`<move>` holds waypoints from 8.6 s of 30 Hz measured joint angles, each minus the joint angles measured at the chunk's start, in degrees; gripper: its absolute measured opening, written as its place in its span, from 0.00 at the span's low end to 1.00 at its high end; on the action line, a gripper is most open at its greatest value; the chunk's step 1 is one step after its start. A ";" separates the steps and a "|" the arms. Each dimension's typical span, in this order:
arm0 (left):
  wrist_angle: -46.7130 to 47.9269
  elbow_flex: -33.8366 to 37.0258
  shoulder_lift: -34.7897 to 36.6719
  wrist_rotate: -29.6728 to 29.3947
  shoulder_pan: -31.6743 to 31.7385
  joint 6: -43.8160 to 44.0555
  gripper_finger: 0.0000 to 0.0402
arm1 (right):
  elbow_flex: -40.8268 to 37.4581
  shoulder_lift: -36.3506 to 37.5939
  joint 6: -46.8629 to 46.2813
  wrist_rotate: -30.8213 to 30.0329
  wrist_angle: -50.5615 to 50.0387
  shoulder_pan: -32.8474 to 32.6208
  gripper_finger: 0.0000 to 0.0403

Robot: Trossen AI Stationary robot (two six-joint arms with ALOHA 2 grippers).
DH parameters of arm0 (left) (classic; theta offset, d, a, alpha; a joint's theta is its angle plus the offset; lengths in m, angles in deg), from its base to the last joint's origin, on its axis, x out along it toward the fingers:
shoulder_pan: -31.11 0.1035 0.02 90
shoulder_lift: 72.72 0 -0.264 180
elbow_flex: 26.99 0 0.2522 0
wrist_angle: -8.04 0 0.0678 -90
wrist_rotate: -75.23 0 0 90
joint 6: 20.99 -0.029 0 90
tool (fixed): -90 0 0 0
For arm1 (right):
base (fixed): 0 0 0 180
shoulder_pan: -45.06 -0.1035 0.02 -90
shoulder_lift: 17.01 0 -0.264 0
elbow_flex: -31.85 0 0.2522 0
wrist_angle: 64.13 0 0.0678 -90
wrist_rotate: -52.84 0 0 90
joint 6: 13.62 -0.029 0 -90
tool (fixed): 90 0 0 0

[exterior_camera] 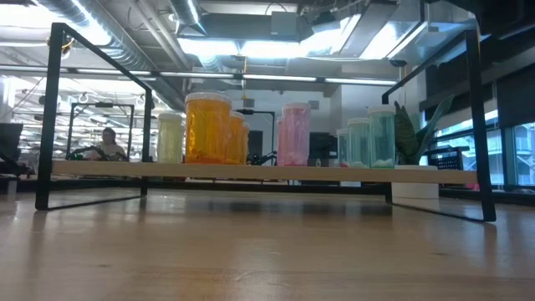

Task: Pick and place medicine bottles onto shelf by color
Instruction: Put the yellow pill bottle aligned with the yellow pill bottle on the shelf, then return to Home Position

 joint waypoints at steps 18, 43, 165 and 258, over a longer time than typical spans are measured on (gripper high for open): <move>13.94 0.00 5.88 0.55 -3.38 10.43 0.25 | -0.07 2.64 0.22 -4.82 -6.34 0.02 0.51; 51.75 0.00 12.96 45.70 11.87 34.04 0.25 | 0.63 10.81 -1.41 -5.45 -20.02 0.76 0.51; 56.61 -0.09 -6.64 52.70 22.36 17.62 0.31 | 23.32 11.96 -9.27 -5.45 -72.62 6.12 0.51; 0.62 50.30 76.98 12.81 5.97 -10.83 0.00 | 19.02 47.72 -12.08 -2.95 -83.07 6.40 0.01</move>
